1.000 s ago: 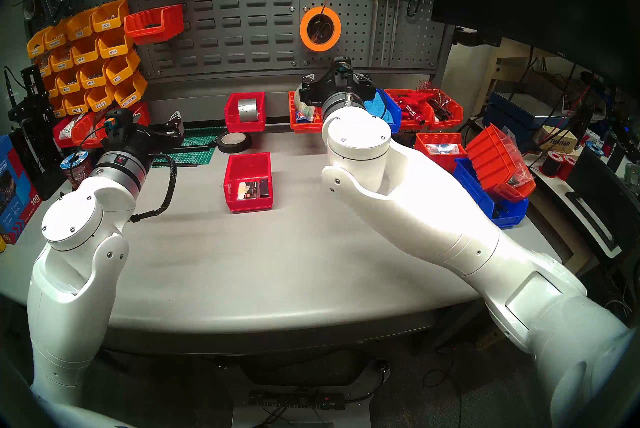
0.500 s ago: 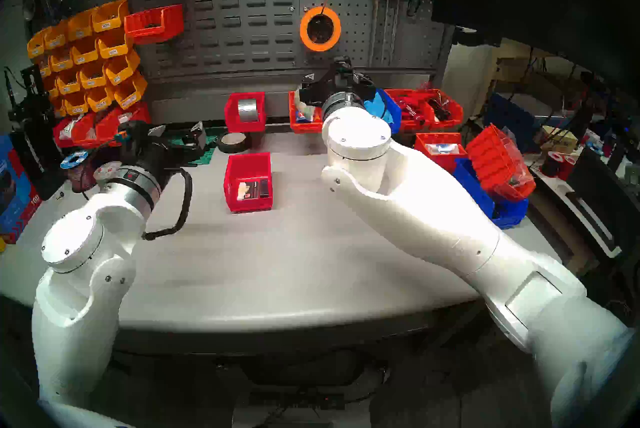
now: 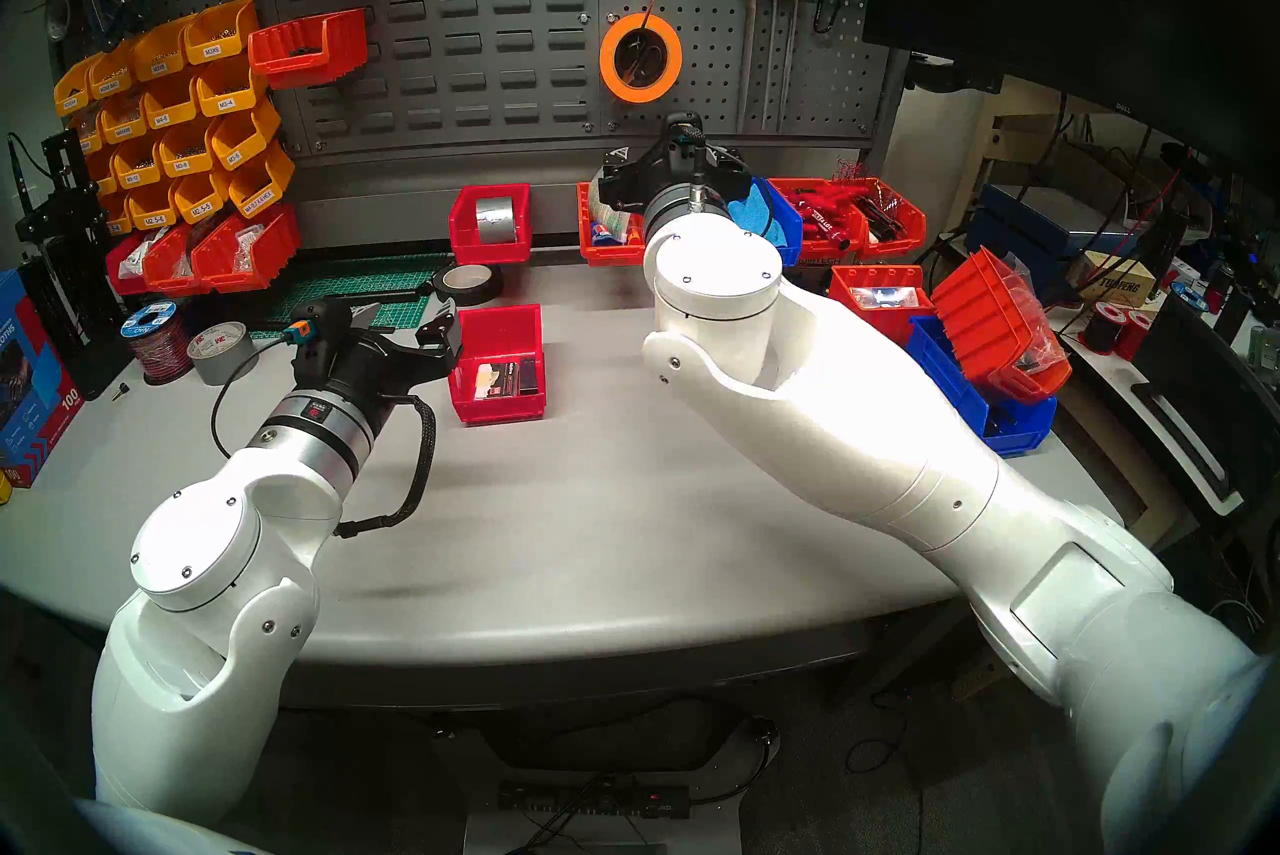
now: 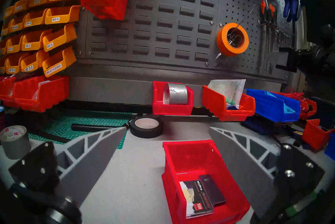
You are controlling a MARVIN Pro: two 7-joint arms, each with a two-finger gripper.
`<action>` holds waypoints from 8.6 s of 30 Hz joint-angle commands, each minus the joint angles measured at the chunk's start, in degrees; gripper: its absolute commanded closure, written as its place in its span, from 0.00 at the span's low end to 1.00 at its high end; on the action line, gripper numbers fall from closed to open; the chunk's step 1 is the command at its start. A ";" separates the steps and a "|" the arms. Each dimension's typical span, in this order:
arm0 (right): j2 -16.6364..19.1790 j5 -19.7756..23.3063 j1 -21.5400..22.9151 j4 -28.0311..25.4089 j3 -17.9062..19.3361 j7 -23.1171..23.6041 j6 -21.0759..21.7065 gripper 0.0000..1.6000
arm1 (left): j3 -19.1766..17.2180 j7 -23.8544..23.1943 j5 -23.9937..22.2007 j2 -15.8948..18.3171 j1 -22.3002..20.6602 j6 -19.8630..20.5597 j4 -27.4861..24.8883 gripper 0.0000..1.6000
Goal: Hang all the unorganized tool boxes onto the wall
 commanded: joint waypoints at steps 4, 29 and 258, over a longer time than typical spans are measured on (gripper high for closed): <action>-0.14 -0.42 0.92 -0.49 0.16 0.12 0.10 0.00 | 2.53 1.93 1.62 -0.77 2.23 -0.41 -0.96 0.00; -0.12 -0.43 0.96 -0.48 0.12 0.12 0.10 0.00 | 4.01 2.52 0.03 -2.13 -2.15 2.24 4.31 0.00; -0.08 -0.26 0.93 -0.46 0.09 0.06 -0.10 0.00 | -9.81 -8.27 -18.37 15.91 -29.71 -3.28 34.45 1.00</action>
